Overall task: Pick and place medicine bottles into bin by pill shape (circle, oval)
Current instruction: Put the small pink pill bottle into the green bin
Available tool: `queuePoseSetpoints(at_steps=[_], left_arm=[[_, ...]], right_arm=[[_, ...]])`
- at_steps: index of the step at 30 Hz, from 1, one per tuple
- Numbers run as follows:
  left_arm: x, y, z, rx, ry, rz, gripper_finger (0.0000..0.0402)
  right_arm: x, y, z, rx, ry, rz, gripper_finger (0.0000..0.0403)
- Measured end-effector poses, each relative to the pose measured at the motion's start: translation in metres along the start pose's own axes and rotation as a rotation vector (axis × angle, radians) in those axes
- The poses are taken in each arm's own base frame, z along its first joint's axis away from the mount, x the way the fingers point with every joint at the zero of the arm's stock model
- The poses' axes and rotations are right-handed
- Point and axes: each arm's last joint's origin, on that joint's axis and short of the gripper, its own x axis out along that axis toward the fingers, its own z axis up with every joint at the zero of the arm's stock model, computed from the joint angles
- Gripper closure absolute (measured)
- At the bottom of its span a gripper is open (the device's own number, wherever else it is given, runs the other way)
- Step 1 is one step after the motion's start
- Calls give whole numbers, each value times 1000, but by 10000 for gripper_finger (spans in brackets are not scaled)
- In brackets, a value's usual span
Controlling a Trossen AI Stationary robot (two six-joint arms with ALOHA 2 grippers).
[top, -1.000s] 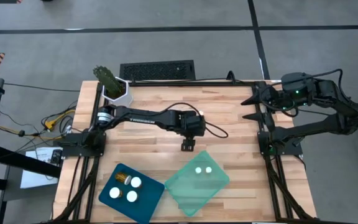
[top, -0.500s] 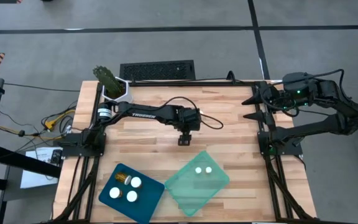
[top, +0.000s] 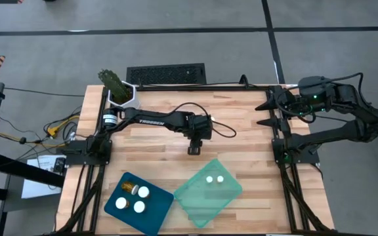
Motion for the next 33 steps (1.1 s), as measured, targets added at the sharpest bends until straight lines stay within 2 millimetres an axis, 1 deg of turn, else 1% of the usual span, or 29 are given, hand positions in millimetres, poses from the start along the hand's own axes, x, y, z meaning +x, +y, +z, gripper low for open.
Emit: queuePoseSetpoints(at_steps=[7,10,12,14,15,18,20,22,25,27,31,33], left_arm=[[0,-1,0,-25,-1,2,296],[-1,-3,1,-57,0,1,299],[-5,-8,3,-74,10,8,295],[-16,-14,7,-79,4,42,288],[-24,-18,9,-76,12,59,285],[-56,-31,18,-83,-35,83,284],[-78,-44,21,-111,-68,79,286],[-105,-59,26,-149,-145,64,288],[-140,-87,29,-187,-249,38,289],[-150,-111,29,-195,-278,33,287],[-157,-164,24,-171,-304,58,284],[-152,-187,21,-163,-315,80,284]], right_arm=[[0,0,0,1,0,0,121],[0,0,0,1,0,0,121],[0,0,0,1,-1,0,121],[0,0,0,1,-1,0,121],[0,0,0,1,-1,0,121],[0,0,0,1,-1,0,121],[0,0,0,0,-4,0,121],[0,0,0,0,-4,0,121],[0,0,0,0,-4,0,121],[0,0,0,0,-4,0,121],[0,0,1,0,-5,1,121],[0,0,1,0,-5,1,121]])
